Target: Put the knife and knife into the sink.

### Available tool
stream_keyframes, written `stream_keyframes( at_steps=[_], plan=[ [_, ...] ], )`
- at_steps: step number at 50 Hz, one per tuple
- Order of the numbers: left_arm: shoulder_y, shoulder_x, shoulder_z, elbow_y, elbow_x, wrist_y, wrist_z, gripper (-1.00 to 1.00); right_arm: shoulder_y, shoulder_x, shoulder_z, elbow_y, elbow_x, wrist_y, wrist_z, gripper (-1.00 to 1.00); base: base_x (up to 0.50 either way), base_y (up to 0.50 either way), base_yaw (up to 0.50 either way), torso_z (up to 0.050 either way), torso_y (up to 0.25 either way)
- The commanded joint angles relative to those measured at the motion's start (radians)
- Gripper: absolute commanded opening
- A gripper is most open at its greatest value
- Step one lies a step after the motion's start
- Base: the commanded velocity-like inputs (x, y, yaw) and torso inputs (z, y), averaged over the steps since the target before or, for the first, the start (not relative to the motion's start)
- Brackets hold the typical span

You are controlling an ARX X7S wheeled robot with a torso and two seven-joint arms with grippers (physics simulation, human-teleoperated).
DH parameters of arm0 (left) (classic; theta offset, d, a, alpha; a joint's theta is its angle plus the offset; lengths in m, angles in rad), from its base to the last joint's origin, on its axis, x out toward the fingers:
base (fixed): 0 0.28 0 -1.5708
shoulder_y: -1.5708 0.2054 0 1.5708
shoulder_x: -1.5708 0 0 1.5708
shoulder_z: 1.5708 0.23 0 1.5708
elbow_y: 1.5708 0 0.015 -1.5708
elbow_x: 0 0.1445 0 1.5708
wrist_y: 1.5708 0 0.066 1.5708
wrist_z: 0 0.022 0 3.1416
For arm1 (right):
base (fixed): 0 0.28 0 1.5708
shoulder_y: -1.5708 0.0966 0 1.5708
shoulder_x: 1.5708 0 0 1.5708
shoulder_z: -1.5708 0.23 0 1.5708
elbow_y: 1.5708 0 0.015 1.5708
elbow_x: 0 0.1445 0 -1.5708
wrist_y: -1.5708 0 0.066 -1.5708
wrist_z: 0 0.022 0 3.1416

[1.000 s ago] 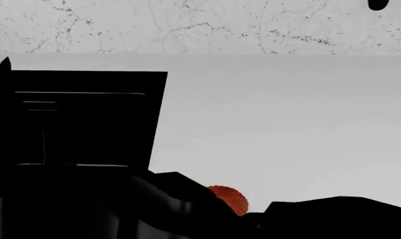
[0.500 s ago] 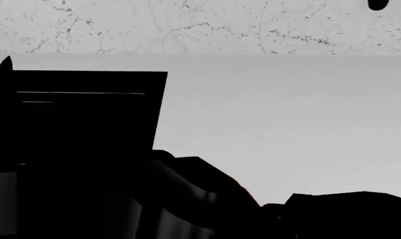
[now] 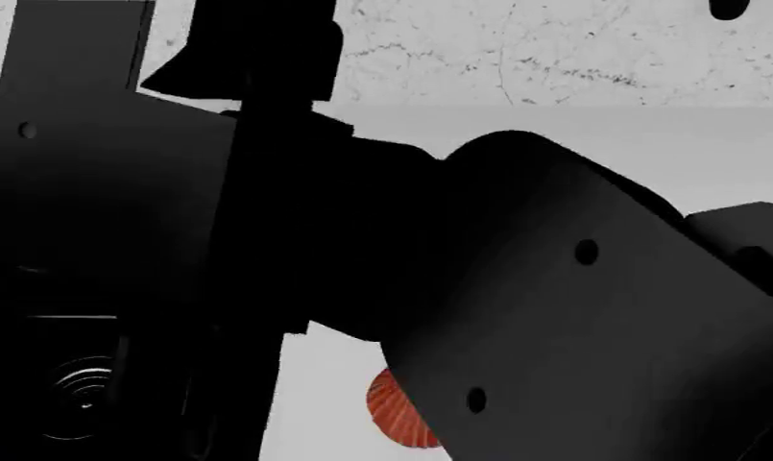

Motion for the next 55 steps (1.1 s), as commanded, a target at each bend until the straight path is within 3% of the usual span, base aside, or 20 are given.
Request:
stream_keyframes(
  at_steps=[1, 6, 11, 17, 24, 33, 36, 45, 55],
  plan=[
    [-0.005, -0.002, -0.003, 0.009, -0.008, -0.012, -0.009, 1.0, -0.01, 0.104, 0.447, -0.105, 0.201, 0.215, 0.157, 1.0, 0.0, 0.0, 0.0, 0.0, 0.0],
    [-0.002, -0.002, -0.009, 0.026, -0.017, -0.025, -0.017, 1.0, -0.028, 0.176, 0.516, 0.042, 0.546, 0.215, 0.713, 1.0, 0.0, 0.0, 0.0, 0.0, 0.0],
    [0.007, -0.006, -0.015, 0.043, -0.025, -0.033, -0.022, 1.0, -0.113, 0.203, 0.566, 0.012, 0.503, 0.177, 0.965, 1.0, 0.0, 0.0, 0.0, 0.0, 0.0],
    [0.021, -0.01, -0.03, 0.069, -0.036, -0.043, -0.032, 1.0, -0.209, 0.232, 0.631, -0.042, 0.539, 0.187, 1.129, 1.0, 0.0, 0.0, 0.0, 0.0, 0.0],
    [0.027, -0.013, -0.025, 0.067, -0.032, -0.029, -0.028, 1.0, -0.395, 0.233, 0.787, -0.09, 0.547, 0.036, 1.129, 1.0, 0.0, 0.0, 0.0, 0.0, 0.0],
    [0.044, -0.011, -0.018, 0.067, -0.022, 0.0, -0.025, 1.0, -0.698, 0.264, 0.756, -0.162, 0.206, -0.28, 0.952, 1.0, 0.0, 0.0, 0.0, 0.0, 0.0],
    [0.049, -0.009, -0.017, 0.065, -0.021, 0.007, -0.023, 1.0, -0.725, 0.281, 0.665, -0.145, 0.097, -0.336, 0.913, 1.0, 0.0, 0.0, 0.0, 0.0, 0.0],
    [0.06, -0.002, -0.014, 0.073, -0.026, 0.021, -0.02, 1.0, -0.828, 0.246, 0.647, -0.055, 0.012, -0.481, 0.858, 1.0, 0.0, 0.0, 0.0, 0.0, 0.0],
    [0.082, 0.014, -0.003, 0.061, -0.018, 0.058, -0.012, 1.0, -0.809, 0.166, 0.587, 0.123, -0.041, -0.57, 0.8, 1.0, 0.0, 0.0, 0.0, 0.0, 0.0]
  ],
)
